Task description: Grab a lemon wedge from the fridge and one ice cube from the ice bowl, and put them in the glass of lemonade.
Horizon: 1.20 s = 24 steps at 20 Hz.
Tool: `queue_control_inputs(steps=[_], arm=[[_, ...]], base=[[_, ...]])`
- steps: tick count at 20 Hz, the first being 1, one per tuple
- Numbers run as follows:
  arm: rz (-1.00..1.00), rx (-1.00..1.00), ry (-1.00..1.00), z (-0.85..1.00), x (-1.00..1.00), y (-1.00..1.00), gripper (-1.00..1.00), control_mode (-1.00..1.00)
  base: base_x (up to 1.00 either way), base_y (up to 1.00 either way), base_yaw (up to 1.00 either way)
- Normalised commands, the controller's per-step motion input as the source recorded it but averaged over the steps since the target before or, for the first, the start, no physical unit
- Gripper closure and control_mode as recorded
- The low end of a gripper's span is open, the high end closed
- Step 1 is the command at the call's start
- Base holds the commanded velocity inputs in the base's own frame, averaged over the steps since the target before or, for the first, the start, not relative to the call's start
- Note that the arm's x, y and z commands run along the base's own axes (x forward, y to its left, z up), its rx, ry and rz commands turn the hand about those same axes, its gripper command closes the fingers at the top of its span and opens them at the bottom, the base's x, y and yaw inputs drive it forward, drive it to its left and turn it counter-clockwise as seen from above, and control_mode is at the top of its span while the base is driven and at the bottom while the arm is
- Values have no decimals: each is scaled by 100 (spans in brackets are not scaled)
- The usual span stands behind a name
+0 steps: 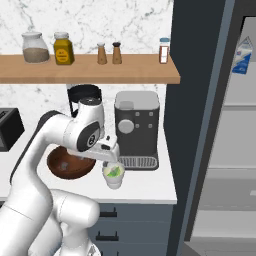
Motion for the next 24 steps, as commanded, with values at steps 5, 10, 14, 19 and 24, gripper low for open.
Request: queue_control_inputs(steps=[5, 10, 14, 19, 24], arm=[[10, 0, -8, 0, -68, 56, -100, -100], [10, 0, -13, 9, -47, 48, -100, -100], [5, 0, -22, 30, -12, 38, -100, -100], [2, 3, -22, 43, 0, 31, -100, -100], [1, 13, -18, 62, 0, 5, -100, -100]], base=[[0, 0, 0], [0, 0, 0], [0, 0, 0], [0, 0, 0], [0, 0, 0]])
